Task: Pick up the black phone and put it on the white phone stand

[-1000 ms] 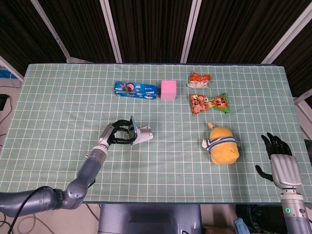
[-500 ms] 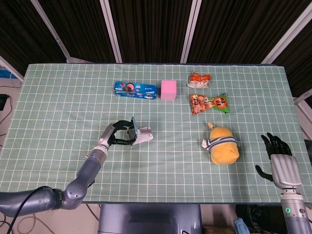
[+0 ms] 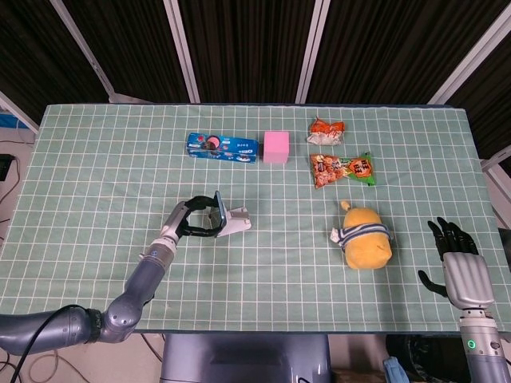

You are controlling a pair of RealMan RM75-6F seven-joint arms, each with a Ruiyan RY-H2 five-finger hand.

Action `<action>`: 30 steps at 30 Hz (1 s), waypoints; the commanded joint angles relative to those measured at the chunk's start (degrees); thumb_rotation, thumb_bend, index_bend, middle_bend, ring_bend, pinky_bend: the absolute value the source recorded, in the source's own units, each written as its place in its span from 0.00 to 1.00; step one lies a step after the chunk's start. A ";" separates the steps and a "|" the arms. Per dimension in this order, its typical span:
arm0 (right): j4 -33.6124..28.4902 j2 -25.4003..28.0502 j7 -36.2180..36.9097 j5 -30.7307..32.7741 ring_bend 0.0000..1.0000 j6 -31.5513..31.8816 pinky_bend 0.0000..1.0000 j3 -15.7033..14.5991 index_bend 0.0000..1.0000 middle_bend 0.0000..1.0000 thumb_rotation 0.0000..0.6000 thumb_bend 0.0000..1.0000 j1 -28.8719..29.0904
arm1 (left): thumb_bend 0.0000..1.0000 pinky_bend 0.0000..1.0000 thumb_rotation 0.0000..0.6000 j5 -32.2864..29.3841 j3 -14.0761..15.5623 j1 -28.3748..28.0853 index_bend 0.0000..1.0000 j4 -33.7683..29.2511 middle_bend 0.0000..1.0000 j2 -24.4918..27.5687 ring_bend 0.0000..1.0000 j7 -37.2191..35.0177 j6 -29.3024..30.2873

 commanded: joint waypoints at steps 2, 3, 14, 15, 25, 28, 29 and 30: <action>0.03 0.00 -0.03 -0.02 0.00 0.00 0.14 0.00 0.01 0.00 1.00 0.42 0.01 | 0.38 0.00 1.00 0.15 0.05 0.04 0.38 0.08 0.41 -0.02 0.13 -0.17 -0.05; 0.02 0.00 -0.02 -0.02 0.00 0.01 0.14 0.00 0.01 0.00 1.00 0.43 0.00 | 0.38 0.00 1.00 0.27 0.04 0.04 0.38 0.11 0.41 -0.02 0.12 -0.21 -0.03; 0.01 -0.03 -0.02 -0.03 0.00 0.05 0.14 0.00 0.01 0.00 1.00 0.42 -0.01 | 0.33 0.00 1.00 0.72 0.90 -0.13 0.27 0.23 0.21 0.82 0.04 0.23 -1.74; 0.02 -0.03 -0.02 -0.05 0.00 0.05 0.14 0.00 0.01 0.00 1.00 0.42 -0.01 | 0.33 0.00 1.00 0.81 0.98 -0.13 0.26 0.28 0.20 0.93 0.04 0.22 -1.93; 0.01 -0.05 -0.06 -0.01 0.00 0.08 0.14 0.02 0.01 0.00 1.00 0.42 -0.02 | 0.33 0.00 1.00 1.83 1.44 -0.31 0.18 0.67 0.11 0.96 0.01 -0.09 -2.23; 0.00 -0.05 -0.12 0.00 0.00 0.09 0.14 0.02 0.01 0.00 1.00 0.43 -0.02 | 0.33 0.00 1.00 2.14 1.43 -0.29 0.15 0.67 0.10 0.96 0.00 -0.33 -2.09; 0.00 -0.05 -0.14 -0.01 0.00 0.09 0.14 0.02 0.01 0.00 1.00 0.43 -0.02 | 0.33 0.00 1.00 2.25 1.51 -0.30 0.15 0.64 0.10 1.02 0.00 -0.30 -2.15; 0.01 -0.05 -0.15 -0.01 0.00 0.09 0.14 0.01 0.01 0.00 1.00 0.43 -0.03 | 0.33 0.00 1.00 2.31 1.57 -0.30 0.14 0.61 0.09 1.07 0.00 -0.29 -2.19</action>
